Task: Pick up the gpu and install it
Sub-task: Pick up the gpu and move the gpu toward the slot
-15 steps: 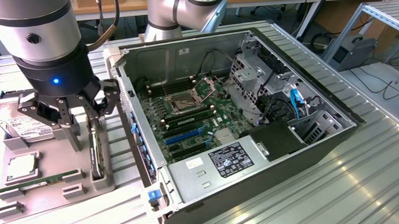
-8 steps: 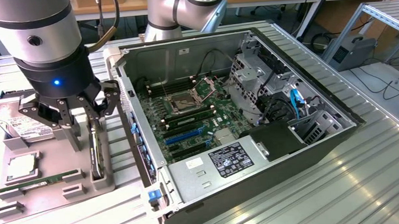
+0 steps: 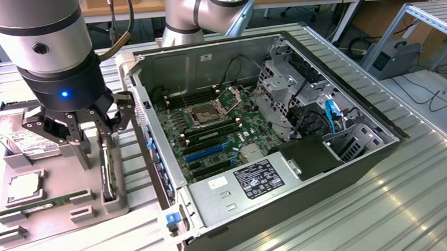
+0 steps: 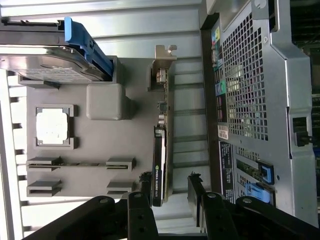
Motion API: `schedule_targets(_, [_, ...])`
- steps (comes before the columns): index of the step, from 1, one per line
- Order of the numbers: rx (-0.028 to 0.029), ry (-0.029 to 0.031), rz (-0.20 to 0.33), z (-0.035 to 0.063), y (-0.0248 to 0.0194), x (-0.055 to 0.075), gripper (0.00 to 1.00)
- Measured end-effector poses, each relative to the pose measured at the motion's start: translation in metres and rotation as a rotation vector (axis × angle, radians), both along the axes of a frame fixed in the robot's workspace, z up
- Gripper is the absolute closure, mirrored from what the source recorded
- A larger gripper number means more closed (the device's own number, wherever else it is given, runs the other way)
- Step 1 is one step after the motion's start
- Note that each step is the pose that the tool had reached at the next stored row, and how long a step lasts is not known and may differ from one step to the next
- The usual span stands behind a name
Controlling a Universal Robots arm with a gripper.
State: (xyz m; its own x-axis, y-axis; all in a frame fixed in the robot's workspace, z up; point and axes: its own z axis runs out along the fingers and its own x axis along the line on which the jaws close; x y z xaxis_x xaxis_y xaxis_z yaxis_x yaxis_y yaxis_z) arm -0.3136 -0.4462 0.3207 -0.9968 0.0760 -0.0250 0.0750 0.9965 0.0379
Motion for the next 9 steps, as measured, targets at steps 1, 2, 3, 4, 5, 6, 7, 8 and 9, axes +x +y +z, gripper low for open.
schedule_targets(1, [0.0,0.0001,0.0,-0.0004,0.0001,0.0,0.58])
schedule_targets(2, [0.0,0.0,0.0,-0.0008,0.0002,0.0,0.58])
schedule_targets(3, [-0.0001,0.0001,0.0,-0.0011,0.0002,0.0,0.58])
schedule_targets(4, [0.0,0.0,0.0,-0.0016,0.0003,0.0,0.58])
schedule_targets(5, [0.0,0.0,0.0,-0.002,0.0004,0.0,0.58])
schedule_targets(6, [0.0,0.0,0.0,-0.0023,0.0004,0.0,0.58])
schedule_targets(7, [0.0,0.0,0.0,-0.0026,0.0005,0.0,0.58])
schedule_targets(8, [0.0,0.0,0.0,-0.003,0.0006,0.0,0.58])
schedule_targets(9, [-0.0001,0.0001,0.0,-0.0033,0.0006,0.0,0.58])
